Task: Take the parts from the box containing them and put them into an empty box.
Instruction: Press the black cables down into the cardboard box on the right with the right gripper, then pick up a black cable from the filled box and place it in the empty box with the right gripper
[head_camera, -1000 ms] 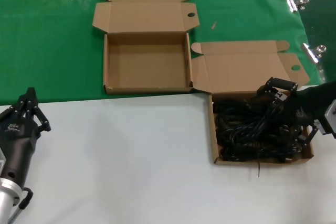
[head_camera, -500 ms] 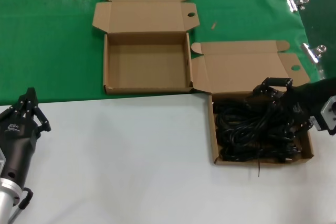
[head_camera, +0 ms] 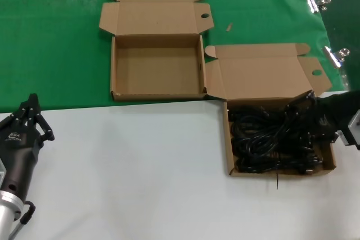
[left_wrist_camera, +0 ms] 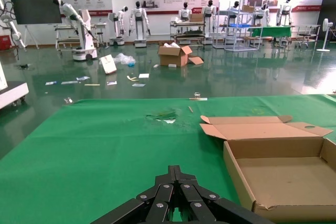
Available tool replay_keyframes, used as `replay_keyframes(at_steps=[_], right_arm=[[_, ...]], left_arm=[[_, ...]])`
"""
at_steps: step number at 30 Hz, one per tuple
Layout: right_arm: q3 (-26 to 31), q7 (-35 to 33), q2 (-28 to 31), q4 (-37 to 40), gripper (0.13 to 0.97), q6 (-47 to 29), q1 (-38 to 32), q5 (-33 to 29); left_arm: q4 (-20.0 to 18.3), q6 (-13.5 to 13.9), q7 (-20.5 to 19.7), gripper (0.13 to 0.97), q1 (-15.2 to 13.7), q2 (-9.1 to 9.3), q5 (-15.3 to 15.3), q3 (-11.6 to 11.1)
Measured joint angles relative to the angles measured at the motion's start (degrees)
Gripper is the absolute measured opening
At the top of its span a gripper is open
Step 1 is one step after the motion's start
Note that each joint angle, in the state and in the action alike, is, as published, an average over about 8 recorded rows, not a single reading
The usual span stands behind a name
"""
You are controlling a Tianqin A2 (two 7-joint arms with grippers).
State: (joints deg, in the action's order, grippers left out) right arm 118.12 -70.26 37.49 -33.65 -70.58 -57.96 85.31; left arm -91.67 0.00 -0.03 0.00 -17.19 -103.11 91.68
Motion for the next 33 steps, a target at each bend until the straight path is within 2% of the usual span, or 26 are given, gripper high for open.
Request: replay_keyframes(at_steps=[5, 9, 17, 26, 29, 33], right_arm=[[-0.1, -0.9, 0.0, 0.6, 0.362, 0.1, 0.4, 0.0], [-0.1, -2.0, 0.0, 1.4, 0.362, 0.1, 0.6, -0.1], [-0.3, -3.5, -0.1, 2.8, 0.222, 0.2, 0.7, -0.1], [-1.2, -4.1, -0.1, 2.1, 0.184, 0.3, 0.0, 0.6], [-1.7, -1.4, 0.7, -0.7, 0.184, 0.0, 0.3, 1.1], [-2.4, 5.9, 2.3, -7.1, 0.184, -1.0, 1.8, 2.1]], left_arm=[[0.0, 0.0, 0.0, 0.14, 0.0, 0.0, 0.0, 0.0], [0.0, 0.0, 0.0, 0.14, 0.0, 0.0, 0.0, 0.0], [0.0, 0.0, 0.0, 0.14, 0.0, 0.0, 0.0, 0.0], [0.0, 0.0, 0.0, 0.14, 0.0, 0.0, 0.0, 0.0], [0.0, 0.0, 0.0, 0.14, 0.0, 0.0, 0.0, 0.0], [0.0, 0.0, 0.0, 0.14, 0.0, 0.0, 0.0, 0.0]])
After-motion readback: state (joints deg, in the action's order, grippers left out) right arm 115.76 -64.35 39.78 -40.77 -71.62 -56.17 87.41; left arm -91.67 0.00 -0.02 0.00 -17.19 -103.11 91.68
